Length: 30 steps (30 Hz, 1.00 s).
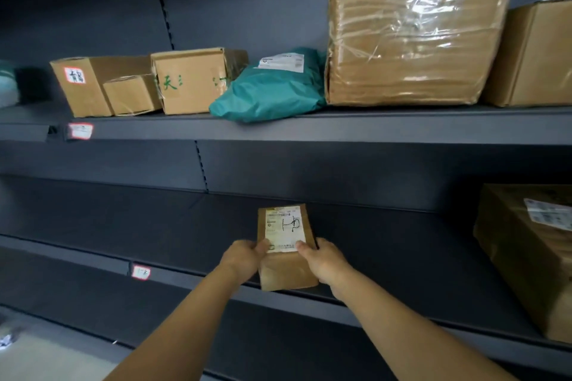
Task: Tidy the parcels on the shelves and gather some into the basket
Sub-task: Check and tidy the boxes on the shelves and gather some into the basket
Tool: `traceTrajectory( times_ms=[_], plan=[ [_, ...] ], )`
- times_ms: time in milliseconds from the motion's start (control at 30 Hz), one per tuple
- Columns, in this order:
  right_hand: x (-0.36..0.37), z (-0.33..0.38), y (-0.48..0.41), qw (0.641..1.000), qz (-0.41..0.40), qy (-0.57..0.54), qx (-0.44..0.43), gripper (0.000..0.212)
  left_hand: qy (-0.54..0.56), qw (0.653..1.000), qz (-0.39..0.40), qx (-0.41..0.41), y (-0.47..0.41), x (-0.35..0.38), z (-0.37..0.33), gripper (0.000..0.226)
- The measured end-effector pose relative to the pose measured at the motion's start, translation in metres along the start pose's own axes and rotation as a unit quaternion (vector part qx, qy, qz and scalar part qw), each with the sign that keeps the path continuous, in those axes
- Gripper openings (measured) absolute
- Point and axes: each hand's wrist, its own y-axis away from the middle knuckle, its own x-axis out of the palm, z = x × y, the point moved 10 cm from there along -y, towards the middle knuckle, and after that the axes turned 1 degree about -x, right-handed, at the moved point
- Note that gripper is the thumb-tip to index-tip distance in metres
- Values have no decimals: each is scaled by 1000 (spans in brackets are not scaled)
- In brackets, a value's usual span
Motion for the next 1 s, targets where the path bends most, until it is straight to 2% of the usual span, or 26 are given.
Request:
traceTrajectory(
  times_ms=[133, 200, 300, 433, 633, 733, 833, 1000],
  plan=[
    [-22, -16, 10, 999, -20, -47, 12, 40, 120, 992, 39, 7, 11, 29, -11, 26],
    [-42, -19, 20, 998, -42, -52, -9, 46, 108, 991, 52, 51, 18, 41, -27, 19],
    [-80, -20, 37, 993, -102, -21, -50, 56, 69, 989, 59, 114, 30, 64, -47, 27],
    [-119, -19, 45, 988, -133, 41, -62, 58, 92, 983, 82, 135, 41, 97, -66, 30],
    [-162, -35, 53, 985, -170, 31, -5, 56, 151, 968, 112, 165, 46, 118, -104, 41],
    [-184, -46, 64, 980, -180, 79, 44, 43, 80, 969, 150, 180, 52, 148, -120, 44],
    [-209, -51, 73, 967, -190, 166, 38, 31, -9, 957, 186, 221, 69, 183, -134, 54],
    [-226, -64, 74, 958, -182, 219, 28, 32, -35, 953, 171, 249, 78, 209, -146, 57]
  ],
)
